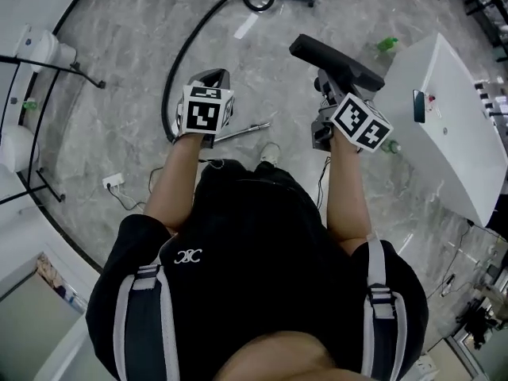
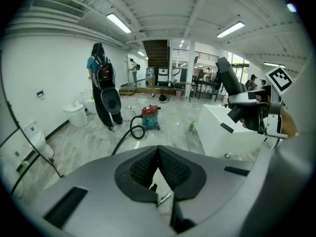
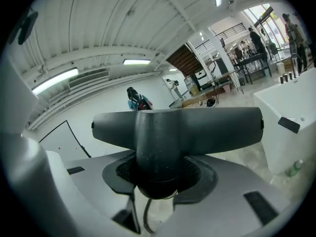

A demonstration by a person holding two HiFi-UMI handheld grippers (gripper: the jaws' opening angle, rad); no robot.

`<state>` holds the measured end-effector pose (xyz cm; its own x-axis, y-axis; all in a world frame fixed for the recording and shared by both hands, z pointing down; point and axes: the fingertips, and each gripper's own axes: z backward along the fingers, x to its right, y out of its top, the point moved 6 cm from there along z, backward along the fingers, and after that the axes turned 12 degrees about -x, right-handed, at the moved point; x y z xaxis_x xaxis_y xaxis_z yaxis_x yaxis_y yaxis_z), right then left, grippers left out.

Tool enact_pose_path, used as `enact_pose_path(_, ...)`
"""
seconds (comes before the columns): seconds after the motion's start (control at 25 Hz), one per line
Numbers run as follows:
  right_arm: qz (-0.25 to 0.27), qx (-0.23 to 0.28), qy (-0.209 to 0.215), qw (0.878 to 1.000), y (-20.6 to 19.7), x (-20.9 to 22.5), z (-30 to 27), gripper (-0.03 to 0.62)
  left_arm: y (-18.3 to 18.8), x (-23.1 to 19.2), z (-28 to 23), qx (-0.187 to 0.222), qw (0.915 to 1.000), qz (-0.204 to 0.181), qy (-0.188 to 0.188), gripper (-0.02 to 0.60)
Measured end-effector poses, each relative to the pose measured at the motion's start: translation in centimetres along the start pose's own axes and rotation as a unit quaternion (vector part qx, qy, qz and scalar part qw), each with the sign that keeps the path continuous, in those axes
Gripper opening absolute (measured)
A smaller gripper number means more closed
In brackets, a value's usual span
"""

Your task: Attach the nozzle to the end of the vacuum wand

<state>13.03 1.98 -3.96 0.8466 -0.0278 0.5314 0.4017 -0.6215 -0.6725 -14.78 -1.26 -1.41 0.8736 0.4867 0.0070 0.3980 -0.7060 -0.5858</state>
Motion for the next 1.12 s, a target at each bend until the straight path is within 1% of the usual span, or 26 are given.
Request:
enact_pose_path(0.08,-0.009,-0.016,0.002,1.0,-0.2,1.4,-1.8,0.175,-0.6,-0.1,-1.7,-0.017,0.9998,0.013,-0.004,0.011)
enact_pose_path(0.2,-0.037,-0.053,0.009,0.998,-2.4,2.8,-4.5,0.175,-2.8,-0.4,-4.7,-0.048,0.9987,0.008,-0.014,0.011)
enact_pose_path(0.28,-0.05,-0.074,0.007,0.996,-3.8,4.2,-6.7,0.175,-4.3,-0.6,-7.9,-0.065,0.9973,0.012,-0.032,0.011)
enact_pose_path(0.36,-0.063,-0.094,-0.002,0.994,-5.3,6.7,-9.2,0.175,-5.7,0.1,-12.6,-0.082,0.9946,0.012,-0.061,0.011)
enact_pose_path(0.4,-0.069,-0.105,-0.008,0.992,-6.4,8.2,-10.4,0.175,-6.6,0.8,-15.3,-0.093,0.9927,0.003,-0.076,0.011)
enact_pose_path(0.48,-0.08,-0.131,-0.023,0.988,-9.3,11.2,-12.9,0.175,-9.7,2.3,-21.4,-0.123,0.9868,-0.031,-0.101,0.011)
enact_pose_path(0.56,-0.09,-0.166,-0.038,0.981,-13.5,13.9,-16.1,0.175,-14.7,3.0,-28.2,-0.16,0.9765,-0.067,-0.128,0.012)
enact_pose_path(0.64,-0.11,-0.195,-0.053,0.973,-17.8,16.6,-20.3,0.175,-20.1,2.7,-35.4,-0.195,0.9636,-0.093,-0.157,0.014)
enact_pose_path(0.72,-0.144,-0.203,-0.057,0.967,-21.1,19.1,-23.6,0.175,-24.6,2.8,-41.4,-0.222,0.9518,-0.116,-0.176,0.027)
enact_pose_path(0.76,-0.159,-0.203,-0.053,0.965,-22.3,20.3,-24.6,0.175,-26.7,3.2,-43.8,-0.233,0.9465,-0.13,-0.181,0.053)
enact_pose_path(0.8,-0.168,-0.204,-0.048,0.963,-23.5,21.4,-25.4,0.175,-28.9,3.9,-46.0,-0.246,0.9403,-0.144,-0.186,0.093)
enact_pose_path(0.84,-0.172,-0.207,-0.042,0.962,-24.6,22.6,-26.3,0.175,-31.4,4.6,-48.2,-0.262,0.9323,-0.158,-0.193,0.153)
enact_pose_path(0.88,-0.172,-0.211,-0.036,0.962,-25.9,23.9,-27.6,0.175,-34.1,5.1,-50.8,-0.28,0.9223,-0.174,-0.201,0.214)
enact_pose_path(0.96,-0.19,-0.216,-0.038,0.957,-29.7,26.7,-31.0,0.175,-39.6,5.0,-56.3,-0.315,0.9009,-0.215,-0.207,0.236)
enact_pose_path(1.0,-0.2,-0.218,-0.038,0.954,-31.9,28.0,-32.7,0.175,-42.3,4.7,-58.8,-0.329,0.892,-0.233,-0.205,0.236)
enact_pose_path(1.04,-0.201,-0.221,-0.032,0.954,-34.1,29.4,-34.3,0.175,-44.6,4.5,-61.2,-0.338,0.8861,-0.245,-0.201,0.236)
enact_pose_path(1.12,-0.19,-0.231,-0.013,0.954,-38.2,31.9,-37.2,0.175,-48.6,4.2,-65.6,-0.347,0.8818,-0.254,-0.193,0.236)
